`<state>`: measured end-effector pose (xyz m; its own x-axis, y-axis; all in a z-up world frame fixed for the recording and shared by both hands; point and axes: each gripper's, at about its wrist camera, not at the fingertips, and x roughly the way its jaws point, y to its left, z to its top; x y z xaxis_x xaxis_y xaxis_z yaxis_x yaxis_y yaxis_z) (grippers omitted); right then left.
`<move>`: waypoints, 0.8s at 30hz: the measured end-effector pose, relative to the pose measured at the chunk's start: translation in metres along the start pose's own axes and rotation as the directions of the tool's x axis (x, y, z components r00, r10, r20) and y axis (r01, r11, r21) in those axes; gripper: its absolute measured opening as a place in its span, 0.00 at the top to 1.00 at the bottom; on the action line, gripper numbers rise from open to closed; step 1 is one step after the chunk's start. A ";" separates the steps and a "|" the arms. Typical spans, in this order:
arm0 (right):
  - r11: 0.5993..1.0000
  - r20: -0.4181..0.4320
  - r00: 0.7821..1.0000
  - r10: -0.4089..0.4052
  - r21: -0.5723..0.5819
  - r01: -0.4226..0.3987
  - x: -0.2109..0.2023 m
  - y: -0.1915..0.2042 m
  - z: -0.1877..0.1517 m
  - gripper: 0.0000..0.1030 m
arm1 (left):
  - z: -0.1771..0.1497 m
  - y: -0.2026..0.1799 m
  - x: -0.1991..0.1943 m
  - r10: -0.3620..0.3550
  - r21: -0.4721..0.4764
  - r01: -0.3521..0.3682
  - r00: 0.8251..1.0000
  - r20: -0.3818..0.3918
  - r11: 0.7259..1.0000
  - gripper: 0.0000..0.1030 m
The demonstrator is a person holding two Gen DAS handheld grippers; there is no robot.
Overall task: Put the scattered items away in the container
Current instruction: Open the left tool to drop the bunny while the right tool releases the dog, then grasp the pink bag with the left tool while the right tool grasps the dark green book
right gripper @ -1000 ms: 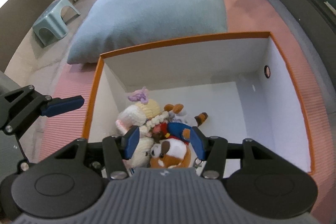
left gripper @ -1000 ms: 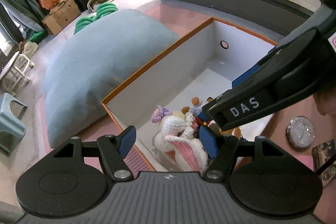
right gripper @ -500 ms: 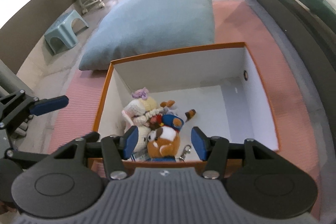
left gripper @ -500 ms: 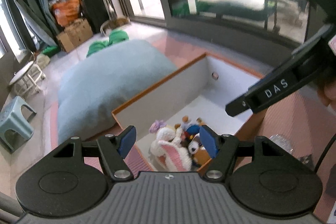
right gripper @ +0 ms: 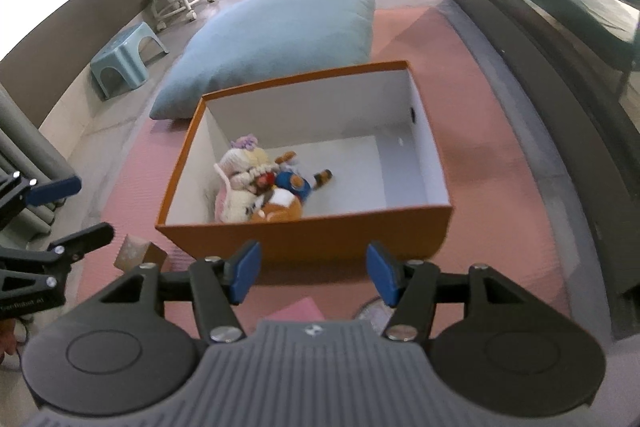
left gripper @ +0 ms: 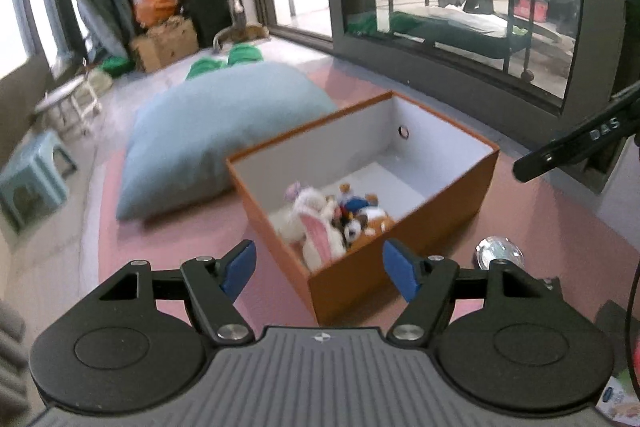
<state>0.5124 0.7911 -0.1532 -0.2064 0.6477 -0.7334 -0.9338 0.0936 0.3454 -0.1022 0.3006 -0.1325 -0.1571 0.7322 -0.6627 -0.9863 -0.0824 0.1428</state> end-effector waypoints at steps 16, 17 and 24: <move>0.982 -0.128 0.991 -0.047 -0.189 0.022 -0.019 -0.034 -0.096 0.35 | -0.116 -0.036 -0.019 -0.143 -0.102 0.130 0.980 -0.138 0.986 0.19; 0.980 -0.136 0.989 -0.050 -0.196 0.023 -0.020 -0.037 -0.101 0.35 | -0.122 -0.037 -0.021 -0.159 -0.115 0.143 0.976 -0.148 0.983 0.19; 0.971 -0.176 0.982 -0.064 -0.239 0.020 -0.028 -0.056 -0.133 0.33 | -0.153 -0.051 -0.034 -0.241 -0.166 0.211 0.952 -0.187 0.963 0.18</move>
<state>0.5320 0.6670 -0.2297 -0.1948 0.4976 -0.8453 -0.9805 -0.0770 0.1806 -0.0538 0.1767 -0.2302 0.0789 0.5910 -0.8028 -0.9915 -0.0369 -0.1246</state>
